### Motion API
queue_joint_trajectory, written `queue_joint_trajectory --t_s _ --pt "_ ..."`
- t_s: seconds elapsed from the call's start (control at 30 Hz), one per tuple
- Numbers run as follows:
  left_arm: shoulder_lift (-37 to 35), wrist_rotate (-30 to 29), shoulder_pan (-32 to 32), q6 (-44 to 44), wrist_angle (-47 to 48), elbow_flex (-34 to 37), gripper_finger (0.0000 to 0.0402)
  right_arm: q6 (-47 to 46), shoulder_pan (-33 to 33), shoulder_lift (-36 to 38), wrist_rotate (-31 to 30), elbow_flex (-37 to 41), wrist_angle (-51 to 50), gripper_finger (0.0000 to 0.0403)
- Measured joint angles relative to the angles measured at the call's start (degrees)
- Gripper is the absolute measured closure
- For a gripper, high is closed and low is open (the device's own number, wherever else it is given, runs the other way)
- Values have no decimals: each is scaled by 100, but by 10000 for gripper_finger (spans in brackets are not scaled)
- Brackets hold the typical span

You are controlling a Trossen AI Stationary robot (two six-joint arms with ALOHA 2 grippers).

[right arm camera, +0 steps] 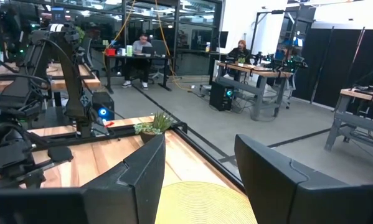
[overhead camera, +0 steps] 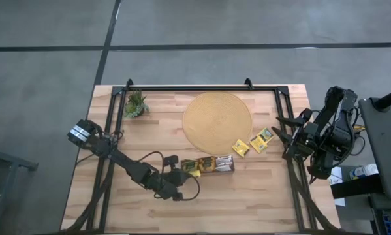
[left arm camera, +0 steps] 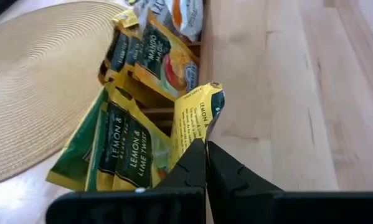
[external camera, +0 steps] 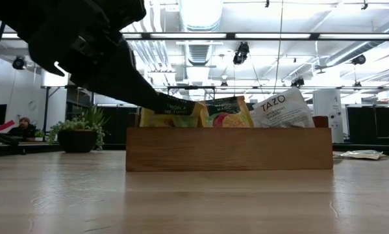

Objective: Pick & Place Tea
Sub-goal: Put the yellow tea bag into the left section of the wooden organizer

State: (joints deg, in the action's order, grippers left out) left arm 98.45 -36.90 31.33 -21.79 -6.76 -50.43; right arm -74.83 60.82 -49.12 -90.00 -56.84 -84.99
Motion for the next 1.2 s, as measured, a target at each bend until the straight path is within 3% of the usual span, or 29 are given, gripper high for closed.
queue_joint_trajectory --t_s 0.3,0.77,1.2 --pt "0 -65 -7 134 12 0 389 0 0 2 0 0 0 211" --pt "-9 -945 -11 300 38 -57 258 2 0 9 0 0 -7 211" --pt "-15 -1917 -7 555 150 -306 250 4 0 37 0 0 -9 211"
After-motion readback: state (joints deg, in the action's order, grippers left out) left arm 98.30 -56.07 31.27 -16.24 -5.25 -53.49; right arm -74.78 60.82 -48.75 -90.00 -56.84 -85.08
